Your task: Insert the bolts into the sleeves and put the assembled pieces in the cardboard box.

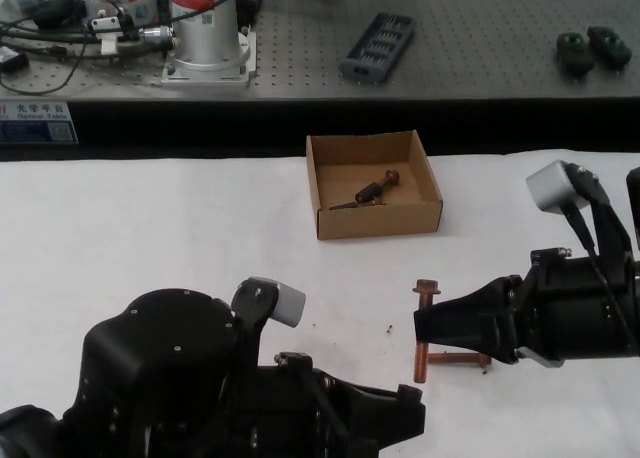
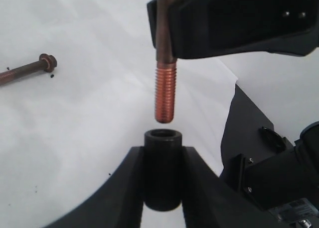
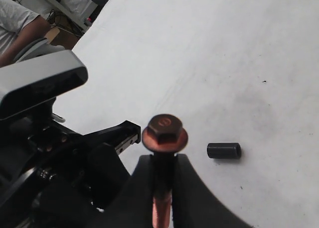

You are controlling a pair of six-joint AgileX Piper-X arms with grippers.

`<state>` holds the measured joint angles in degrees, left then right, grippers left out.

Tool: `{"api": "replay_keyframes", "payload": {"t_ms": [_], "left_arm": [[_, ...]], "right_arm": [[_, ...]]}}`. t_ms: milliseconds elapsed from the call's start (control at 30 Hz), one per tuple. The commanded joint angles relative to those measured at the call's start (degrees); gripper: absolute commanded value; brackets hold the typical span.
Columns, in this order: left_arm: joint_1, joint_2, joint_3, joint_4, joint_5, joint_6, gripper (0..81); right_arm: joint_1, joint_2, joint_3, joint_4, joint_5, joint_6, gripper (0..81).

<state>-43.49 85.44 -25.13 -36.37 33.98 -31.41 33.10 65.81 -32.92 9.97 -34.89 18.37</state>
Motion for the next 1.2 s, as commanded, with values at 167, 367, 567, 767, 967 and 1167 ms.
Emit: {"api": "replay_keyframes", "payload": {"t_ms": [167,367,567,767,967,1167], "left_arm": [[-0.24,-0.20,-0.18,-3.67,-0.70,-0.90,12.5],[-0.24,-0.20,-0.18,-4.46,0.15,-0.36,12.5],[-0.29,-0.20,-0.18,-5.46,0.38,0.49,12.5],[-0.29,-0.20,-0.18,-5.67,2.69,0.48,12.5],[-0.29,-0.20,-0.18,-5.67,1.78,0.48,12.5],[-0.29,-0.20,-0.18,-3.65,1.26,0.48,12.5]], "right_arm": [[-0.29,-0.85,-0.12,-0.09,-0.79,0.94,1.9],[-0.29,-0.85,-0.12,-0.09,-0.79,0.94,1.9],[-0.29,-0.85,-0.12,-0.09,-1.49,0.96,1.9],[-0.29,-0.85,-0.12,-0.09,-2.19,1.29,1.9],[-0.29,-0.85,-0.12,-0.09,-3.39,1.29,1.9],[-0.29,-0.85,-0.12,-0.09,-3.39,1.29,1.9]]}}
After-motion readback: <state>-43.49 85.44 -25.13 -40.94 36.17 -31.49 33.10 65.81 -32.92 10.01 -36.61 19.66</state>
